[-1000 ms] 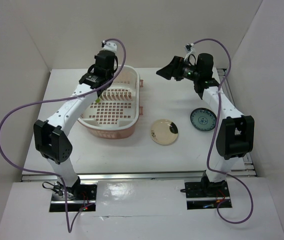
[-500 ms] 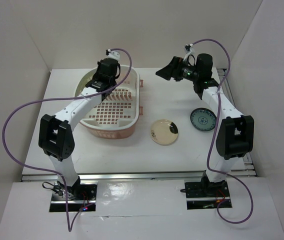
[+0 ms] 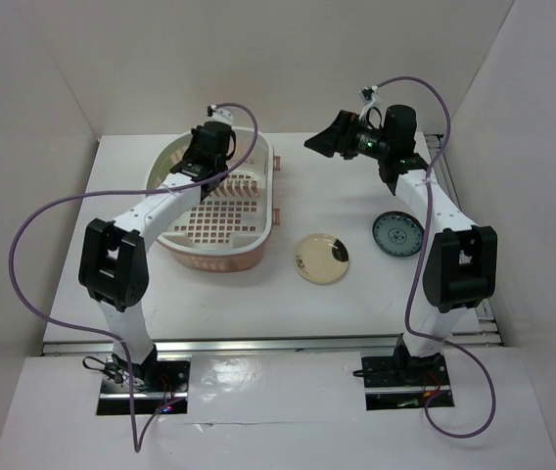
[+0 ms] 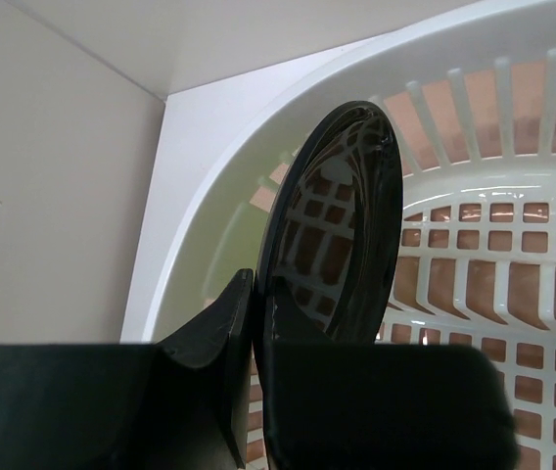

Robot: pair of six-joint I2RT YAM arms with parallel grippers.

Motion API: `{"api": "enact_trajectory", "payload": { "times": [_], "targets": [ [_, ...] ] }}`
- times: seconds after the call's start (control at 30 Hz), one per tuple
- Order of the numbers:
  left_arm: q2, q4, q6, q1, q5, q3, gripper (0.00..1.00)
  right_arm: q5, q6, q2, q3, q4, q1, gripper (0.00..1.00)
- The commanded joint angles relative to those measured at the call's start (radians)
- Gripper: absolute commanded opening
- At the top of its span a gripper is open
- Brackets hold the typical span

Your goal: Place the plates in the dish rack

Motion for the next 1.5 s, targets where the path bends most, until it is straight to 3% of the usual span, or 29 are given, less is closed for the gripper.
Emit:
{"api": "enact_trajectory", "payload": {
  "times": [0.0, 1.47],
  "targets": [
    [0.021, 0.036, -0.041, 0.002, -0.013, 0.018, 0.00, -0.017, 0.001, -0.006, -0.008, 0.039, 0.008, 1.00],
    [0.146, -0.069, -0.160, 0.012, 0.025, 0.105, 0.00, -0.017, -0.008, 0.003, -0.008, 0.039, 0.008, 1.00]
  ]
}}
